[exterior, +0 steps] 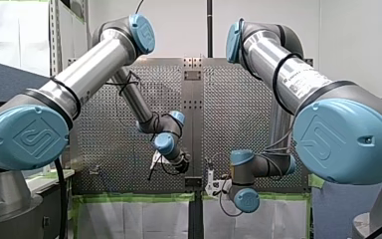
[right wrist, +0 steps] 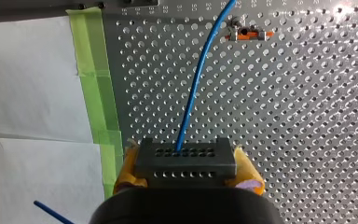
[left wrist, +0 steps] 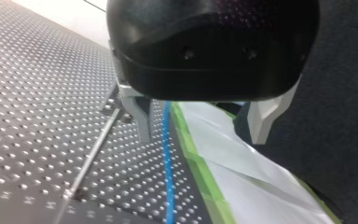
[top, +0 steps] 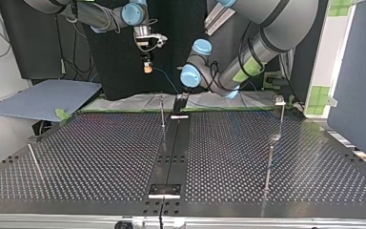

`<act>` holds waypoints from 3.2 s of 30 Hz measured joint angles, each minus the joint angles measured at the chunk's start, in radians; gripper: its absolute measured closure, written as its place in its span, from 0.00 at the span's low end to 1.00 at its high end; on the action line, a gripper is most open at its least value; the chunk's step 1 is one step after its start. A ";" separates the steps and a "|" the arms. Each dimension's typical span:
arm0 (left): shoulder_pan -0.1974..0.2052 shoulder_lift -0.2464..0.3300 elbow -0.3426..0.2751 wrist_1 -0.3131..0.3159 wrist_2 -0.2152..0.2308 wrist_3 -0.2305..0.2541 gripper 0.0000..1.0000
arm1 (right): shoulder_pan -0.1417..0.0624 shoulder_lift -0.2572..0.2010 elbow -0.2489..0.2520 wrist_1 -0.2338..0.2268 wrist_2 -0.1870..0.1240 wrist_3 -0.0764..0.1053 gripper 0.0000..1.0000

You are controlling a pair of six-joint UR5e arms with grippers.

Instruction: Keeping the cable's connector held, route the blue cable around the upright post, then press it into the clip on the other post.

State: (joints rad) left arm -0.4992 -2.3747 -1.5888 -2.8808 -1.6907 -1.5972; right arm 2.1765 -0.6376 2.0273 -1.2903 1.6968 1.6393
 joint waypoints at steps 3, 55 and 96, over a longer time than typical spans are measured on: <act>0.000 0.005 0.000 0.012 0.012 0.002 0.00 | 0.001 0.000 -0.001 0.000 -0.007 -0.004 1.00; -0.073 0.006 0.000 0.030 0.096 -0.017 0.00 | 0.012 0.001 -0.007 0.009 -0.069 -0.018 1.00; -0.092 0.003 0.000 0.069 -0.075 0.122 1.00 | -0.024 0.003 -0.017 0.011 -0.058 -0.012 1.00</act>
State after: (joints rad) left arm -0.5911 -2.3714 -1.5888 -2.8114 -1.7654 -1.4751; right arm 2.1525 -0.6341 2.0103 -1.2794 1.6393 1.6275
